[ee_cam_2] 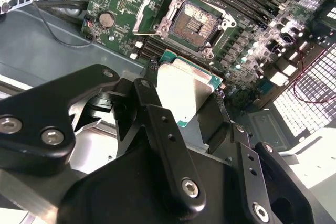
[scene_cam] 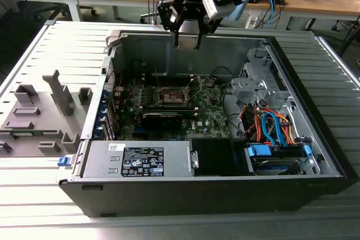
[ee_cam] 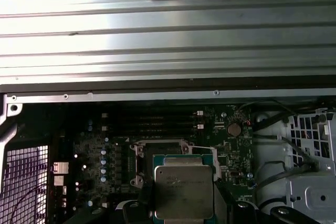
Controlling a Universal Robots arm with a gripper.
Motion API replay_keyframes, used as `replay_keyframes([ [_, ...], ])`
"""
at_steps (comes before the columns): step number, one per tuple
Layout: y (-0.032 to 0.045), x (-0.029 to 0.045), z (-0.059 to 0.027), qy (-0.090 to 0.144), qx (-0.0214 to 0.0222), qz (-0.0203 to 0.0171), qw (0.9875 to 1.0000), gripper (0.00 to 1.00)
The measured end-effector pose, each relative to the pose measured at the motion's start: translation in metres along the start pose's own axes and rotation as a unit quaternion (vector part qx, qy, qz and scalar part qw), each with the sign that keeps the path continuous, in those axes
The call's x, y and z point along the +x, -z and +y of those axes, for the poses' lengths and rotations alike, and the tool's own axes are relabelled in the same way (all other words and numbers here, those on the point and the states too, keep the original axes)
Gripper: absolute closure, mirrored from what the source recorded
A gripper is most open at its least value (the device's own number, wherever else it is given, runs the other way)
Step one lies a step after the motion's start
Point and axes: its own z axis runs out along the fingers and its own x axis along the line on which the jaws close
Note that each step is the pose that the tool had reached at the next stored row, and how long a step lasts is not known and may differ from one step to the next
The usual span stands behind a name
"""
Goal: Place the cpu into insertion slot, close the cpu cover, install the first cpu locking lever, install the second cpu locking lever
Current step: 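Place the cpu into insertion slot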
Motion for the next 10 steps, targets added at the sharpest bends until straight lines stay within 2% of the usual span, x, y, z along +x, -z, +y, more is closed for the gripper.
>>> replay_keyframes([
  [10,-0.0002,-0.0001,-0.0038,0.0,0.0,0.0,1.0,0.46],
])
